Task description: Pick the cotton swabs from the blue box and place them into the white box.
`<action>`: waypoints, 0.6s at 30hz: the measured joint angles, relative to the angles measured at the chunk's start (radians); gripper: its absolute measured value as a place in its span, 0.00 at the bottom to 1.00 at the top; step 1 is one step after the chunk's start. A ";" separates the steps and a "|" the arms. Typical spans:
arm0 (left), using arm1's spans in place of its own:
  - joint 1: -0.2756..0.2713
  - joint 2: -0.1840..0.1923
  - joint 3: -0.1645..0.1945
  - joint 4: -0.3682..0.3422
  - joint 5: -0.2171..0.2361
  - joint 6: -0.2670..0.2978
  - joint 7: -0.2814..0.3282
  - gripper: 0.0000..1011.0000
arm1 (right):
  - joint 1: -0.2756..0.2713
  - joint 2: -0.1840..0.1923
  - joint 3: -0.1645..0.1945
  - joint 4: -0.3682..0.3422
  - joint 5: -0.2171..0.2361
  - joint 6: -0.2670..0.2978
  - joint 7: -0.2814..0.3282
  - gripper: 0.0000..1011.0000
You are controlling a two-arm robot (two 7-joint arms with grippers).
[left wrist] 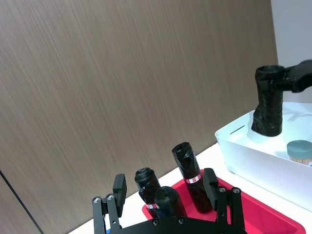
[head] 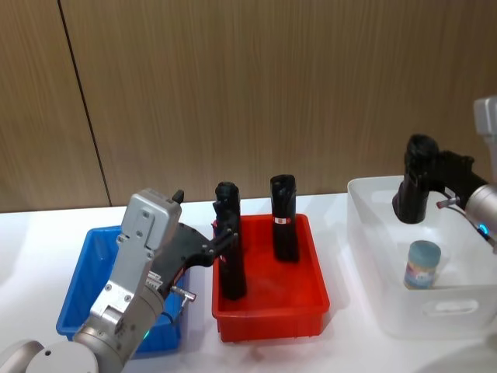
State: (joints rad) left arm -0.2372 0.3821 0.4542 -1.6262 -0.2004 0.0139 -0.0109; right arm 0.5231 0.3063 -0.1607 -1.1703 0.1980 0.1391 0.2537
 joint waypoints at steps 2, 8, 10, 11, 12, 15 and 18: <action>0.000 0.000 0.000 0.000 0.000 0.000 0.000 0.99 | 0.013 -0.006 -0.005 0.034 -0.004 -0.012 0.001 0.35; 0.000 0.000 0.000 0.000 0.000 0.000 0.000 0.99 | 0.046 -0.024 -0.019 0.122 -0.006 -0.042 0.005 0.35; 0.000 0.000 0.000 0.000 0.000 0.000 0.000 0.99 | 0.058 -0.031 -0.024 0.151 -0.006 -0.051 0.005 0.35; 0.000 0.000 0.000 0.000 0.000 0.000 0.000 0.99 | 0.060 -0.032 -0.025 0.156 -0.006 -0.054 0.005 0.39; 0.000 0.000 0.000 0.000 0.000 0.000 0.000 0.99 | 0.064 -0.034 -0.027 0.167 -0.006 -0.057 0.005 0.42; 0.000 0.000 0.000 0.000 0.000 0.000 0.000 0.99 | 0.078 -0.042 -0.032 0.201 -0.006 -0.070 0.005 0.51; 0.000 0.000 0.000 0.000 0.000 0.000 0.000 0.99 | 0.083 -0.045 -0.034 0.216 -0.006 -0.077 0.005 0.59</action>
State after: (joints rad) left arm -0.2372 0.3821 0.4542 -1.6262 -0.2003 0.0139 -0.0109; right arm 0.6064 0.2610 -0.1951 -0.9545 0.1923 0.0625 0.2590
